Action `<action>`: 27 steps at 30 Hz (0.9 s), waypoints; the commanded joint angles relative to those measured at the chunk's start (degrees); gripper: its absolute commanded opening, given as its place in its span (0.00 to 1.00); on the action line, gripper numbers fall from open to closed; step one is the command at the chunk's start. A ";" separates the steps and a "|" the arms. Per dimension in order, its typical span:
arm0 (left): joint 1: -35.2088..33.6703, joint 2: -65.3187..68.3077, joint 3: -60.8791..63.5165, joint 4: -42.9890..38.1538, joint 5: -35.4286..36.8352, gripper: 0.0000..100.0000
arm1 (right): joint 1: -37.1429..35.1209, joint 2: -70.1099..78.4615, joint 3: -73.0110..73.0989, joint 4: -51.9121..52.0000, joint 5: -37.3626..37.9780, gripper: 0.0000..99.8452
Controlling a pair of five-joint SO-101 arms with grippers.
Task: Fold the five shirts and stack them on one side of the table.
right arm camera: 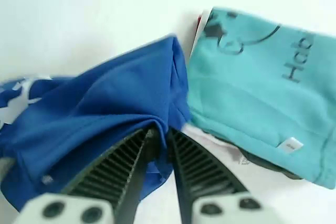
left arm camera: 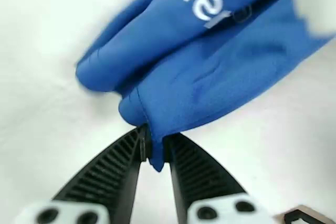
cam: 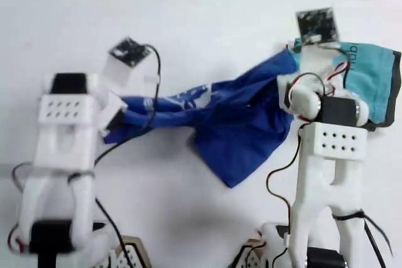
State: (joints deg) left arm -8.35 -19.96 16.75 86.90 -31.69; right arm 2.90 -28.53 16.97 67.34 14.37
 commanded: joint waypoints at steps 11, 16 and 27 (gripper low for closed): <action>-5.27 -28.13 -11.74 4.13 3.16 0.03 | -4.09 -7.78 -26.20 6.55 -0.97 0.02; -8.62 -31.91 -11.82 3.16 3.25 0.03 | -3.91 -9.45 -31.91 7.43 -0.97 0.02; -9.14 -36.40 -20.79 3.60 6.07 0.03 | -3.91 -17.36 -37.98 8.92 -0.97 0.02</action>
State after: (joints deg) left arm -16.70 -56.26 -0.04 91.47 -26.77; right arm -0.97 -42.77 -18.99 75.96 13.49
